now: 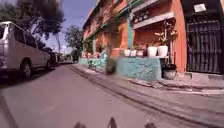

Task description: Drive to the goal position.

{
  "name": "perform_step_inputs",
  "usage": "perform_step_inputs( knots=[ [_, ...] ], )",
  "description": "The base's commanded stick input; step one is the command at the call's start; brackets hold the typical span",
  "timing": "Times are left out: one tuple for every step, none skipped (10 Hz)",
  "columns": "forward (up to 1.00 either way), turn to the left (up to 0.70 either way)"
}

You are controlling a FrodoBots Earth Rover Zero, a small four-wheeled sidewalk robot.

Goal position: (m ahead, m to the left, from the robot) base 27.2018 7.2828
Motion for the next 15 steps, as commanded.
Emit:
perform_step_inputs(
  knots=[
    [1.00, 0.40],
    [1.00, 0.40],
    [1.00, 0.40],
    [1.00, 0.40],
    [1.00, 0.40],
    [1.00, 0.40],
    [1.00, 0.40],
    [1.00, 0.14],
    [1.00, 0.00],
    [1.00, 0.00],
    [1.00, 0.00],
    [1.00, 0.00],
    [1.00, 0.00],
    [1.00, 0.00],
    [1.00, 0.00]
  ],
)
